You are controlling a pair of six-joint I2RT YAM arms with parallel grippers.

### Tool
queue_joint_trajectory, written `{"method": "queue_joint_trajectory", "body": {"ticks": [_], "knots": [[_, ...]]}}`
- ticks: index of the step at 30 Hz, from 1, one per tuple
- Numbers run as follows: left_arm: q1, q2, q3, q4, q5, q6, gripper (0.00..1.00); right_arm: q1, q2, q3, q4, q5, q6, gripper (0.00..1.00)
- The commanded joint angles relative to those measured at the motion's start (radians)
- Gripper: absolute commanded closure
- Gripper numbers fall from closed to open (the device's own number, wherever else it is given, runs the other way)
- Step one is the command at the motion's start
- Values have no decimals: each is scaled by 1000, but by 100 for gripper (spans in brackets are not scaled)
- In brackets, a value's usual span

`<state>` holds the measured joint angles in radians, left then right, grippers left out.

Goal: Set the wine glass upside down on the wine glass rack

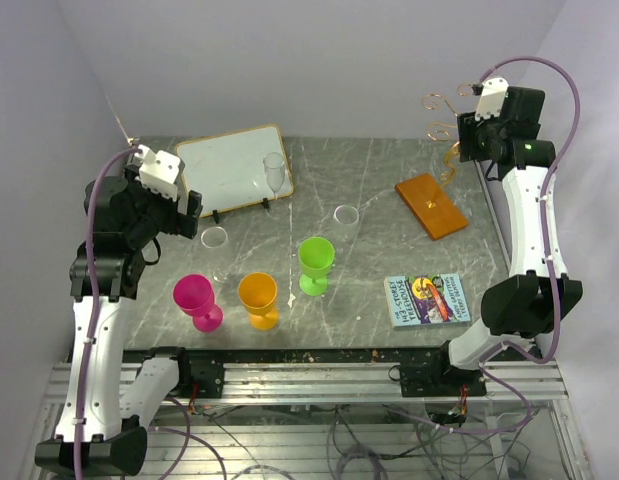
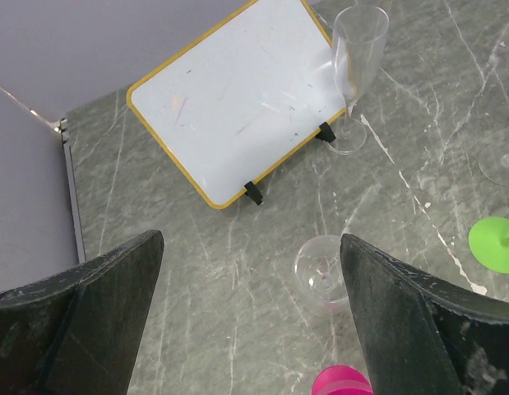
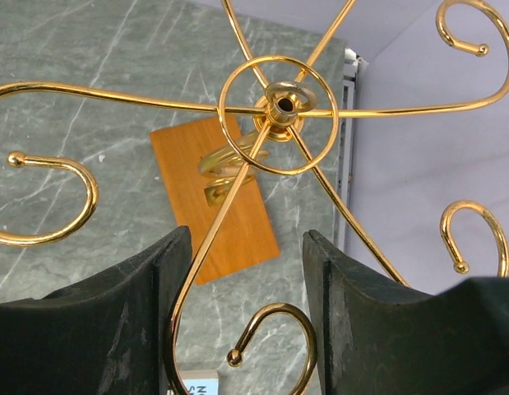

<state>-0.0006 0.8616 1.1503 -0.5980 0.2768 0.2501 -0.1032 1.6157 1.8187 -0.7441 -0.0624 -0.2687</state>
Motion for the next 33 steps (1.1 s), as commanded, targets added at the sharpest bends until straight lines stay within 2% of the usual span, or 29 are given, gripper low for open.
{"method": "queue_joint_trajectory", "body": {"ticks": [1, 5, 12, 17, 22, 33], "knots": [[11, -32, -27, -10, 51, 29, 1, 21, -9, 39, -20, -19, -25, 59], [11, -38, -40, -26, 66, 53, 1, 51, -12, 55, -71, -39, -44, 69], [11, -22, -37, -33, 59, 27, 1, 89, -44, 87, -135, -151, -42, 80], [11, -16, -34, -42, 70, 32, 1, 116, -56, 106, -167, -164, -28, 88], [12, -17, -38, -42, 79, 32, 1, 158, -84, 71, -168, -170, 9, 91], [12, -38, -78, -21, 92, 37, 1, 232, -197, -115, -80, -51, 59, 90]]}}
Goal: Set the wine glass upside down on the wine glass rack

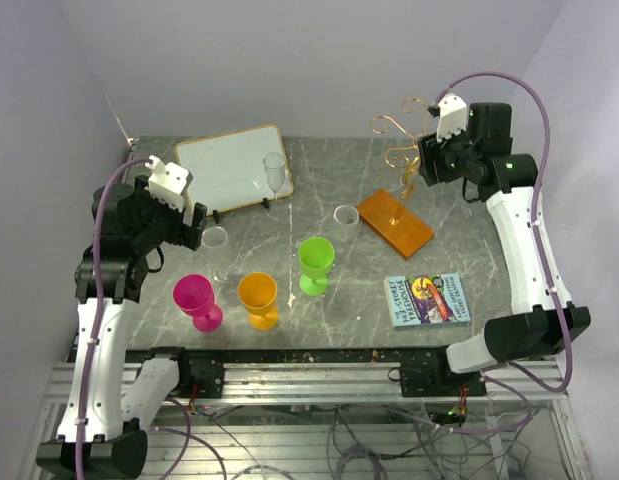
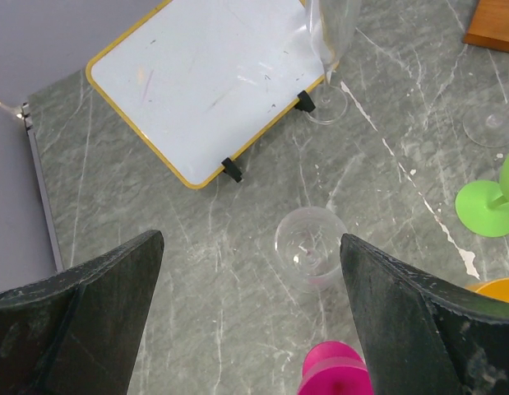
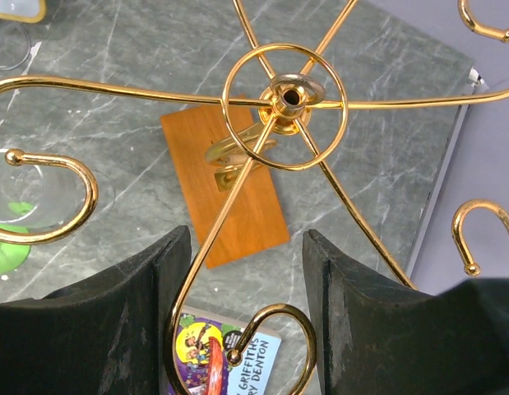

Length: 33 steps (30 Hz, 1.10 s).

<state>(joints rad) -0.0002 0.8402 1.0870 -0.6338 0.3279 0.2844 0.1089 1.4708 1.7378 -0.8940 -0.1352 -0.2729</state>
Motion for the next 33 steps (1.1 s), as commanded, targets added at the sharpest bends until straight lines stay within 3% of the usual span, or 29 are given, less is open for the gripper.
{"method": "queue_joint_trajectory", "body": {"ticks": [1, 9, 17, 33], "knots": [[12, -20, -19, 17, 42, 4, 1, 24, -60, -50, 79, 29, 68, 89], [13, 22, -22, -25, -51, 25, 1, 33, -90, -88, 85, -10, 99, 77], [12, 121, 10, -133, -55, 33, 1, 33, -90, -72, 69, -57, 101, 58], [11, 180, 10, -148, -54, 43, 1, 32, -94, -43, 47, -97, 103, 31]]}}
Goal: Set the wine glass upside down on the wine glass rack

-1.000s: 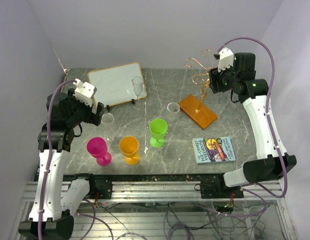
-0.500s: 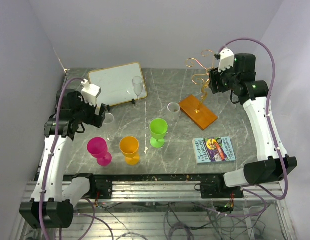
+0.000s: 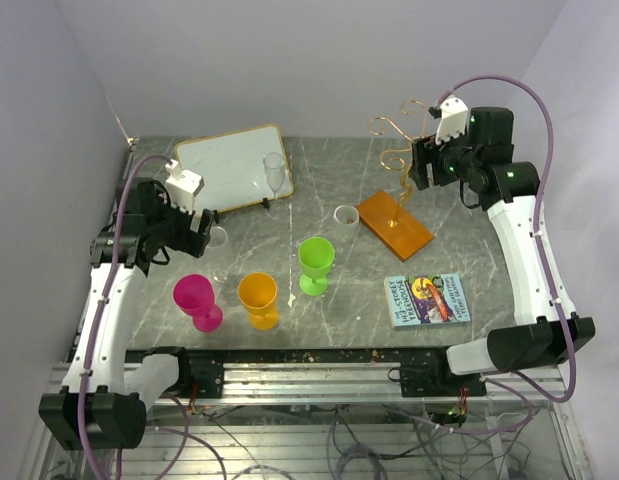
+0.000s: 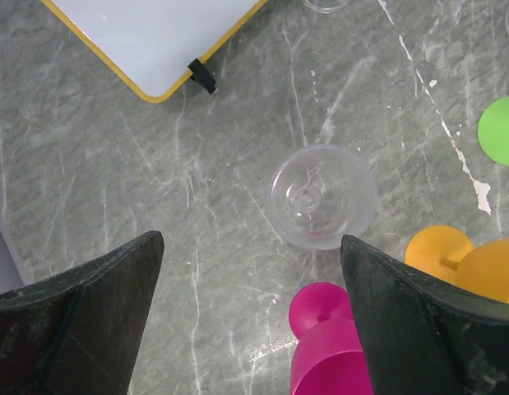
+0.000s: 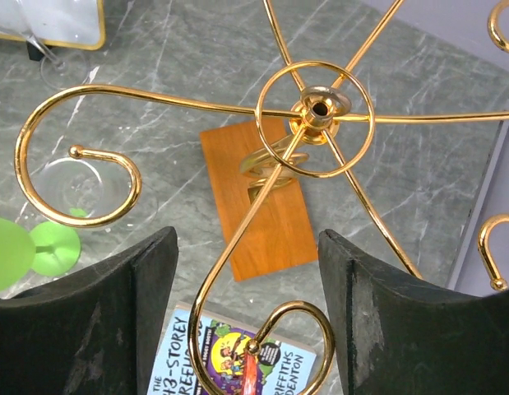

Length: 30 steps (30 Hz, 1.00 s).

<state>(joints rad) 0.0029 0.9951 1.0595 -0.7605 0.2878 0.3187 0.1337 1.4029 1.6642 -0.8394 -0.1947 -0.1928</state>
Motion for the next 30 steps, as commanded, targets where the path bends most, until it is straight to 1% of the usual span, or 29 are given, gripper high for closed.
{"method": "queue_joint_trajectory", "body": {"ticks": [1, 6, 7, 13, 16, 19, 24, 26, 28, 30], "knots": [[8, 33, 39, -22, -10, 8, 1, 7, -28, 32, -7, -38, 23, 30], [8, 75, 54, -28, 8, 5, 6, 3, -36, 42, -12, -36, 18, 29], [8, 83, 59, -29, 13, 5, 9, 0, -38, 44, -12, -34, 16, 28], [7, 143, 79, -39, 48, 6, 28, -27, -60, 65, -10, 19, -6, 25], [6, 178, 94, -48, 53, 1, 37, -43, -77, 72, -12, 20, -16, 24], [1, 213, 108, -55, 59, -2, 39, -56, -92, 74, -12, 22, -20, 23], [-7, 261, 133, -56, 49, -15, 41, -68, -112, 61, -9, 33, -23, 22], [-39, 273, 138, -56, 42, -19, 42, -68, -119, 54, -9, 36, -25, 22], [-55, 284, 143, -57, 31, -20, 44, -70, -124, 50, -8, 42, -27, 21], [-69, 293, 146, -58, 21, -19, 49, -70, -129, 48, -8, 48, -28, 21]]}}
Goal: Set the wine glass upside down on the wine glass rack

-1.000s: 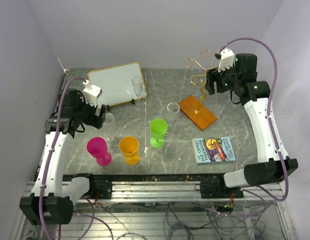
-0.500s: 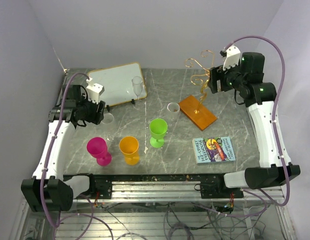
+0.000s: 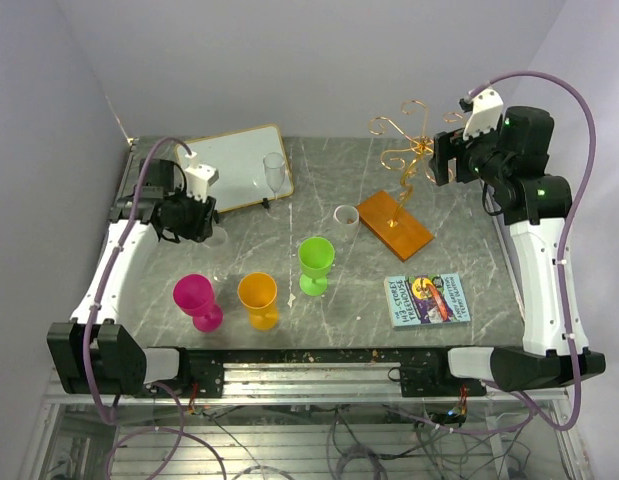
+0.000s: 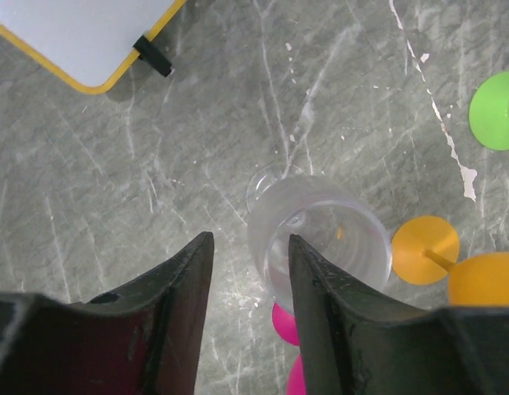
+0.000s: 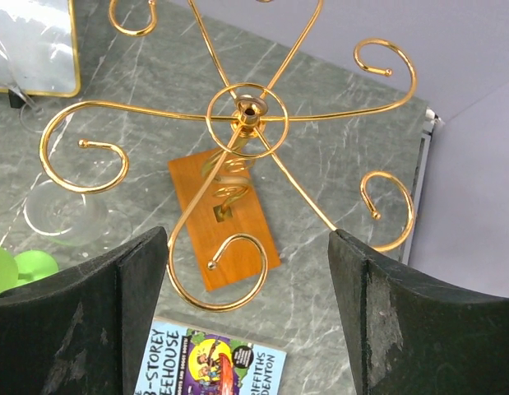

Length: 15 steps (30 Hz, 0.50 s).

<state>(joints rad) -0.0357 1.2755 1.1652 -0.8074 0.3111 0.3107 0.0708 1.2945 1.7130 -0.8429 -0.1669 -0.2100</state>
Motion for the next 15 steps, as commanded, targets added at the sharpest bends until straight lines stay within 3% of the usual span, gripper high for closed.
{"method": "queue_joint_trajectory", "body": {"ticks": [1, 5, 15], "knots": [[-37, 18, 42, -10, -8, -10, 53, -8, -22, -1, -3, 24, -11, 21], [-62, 27, 42, -11, -44, -5, 62, -17, -23, -1, -1, 26, -6, 19], [-88, 28, 20, 7, -94, 10, 73, -35, -24, -23, 3, -6, 1, 17]]}}
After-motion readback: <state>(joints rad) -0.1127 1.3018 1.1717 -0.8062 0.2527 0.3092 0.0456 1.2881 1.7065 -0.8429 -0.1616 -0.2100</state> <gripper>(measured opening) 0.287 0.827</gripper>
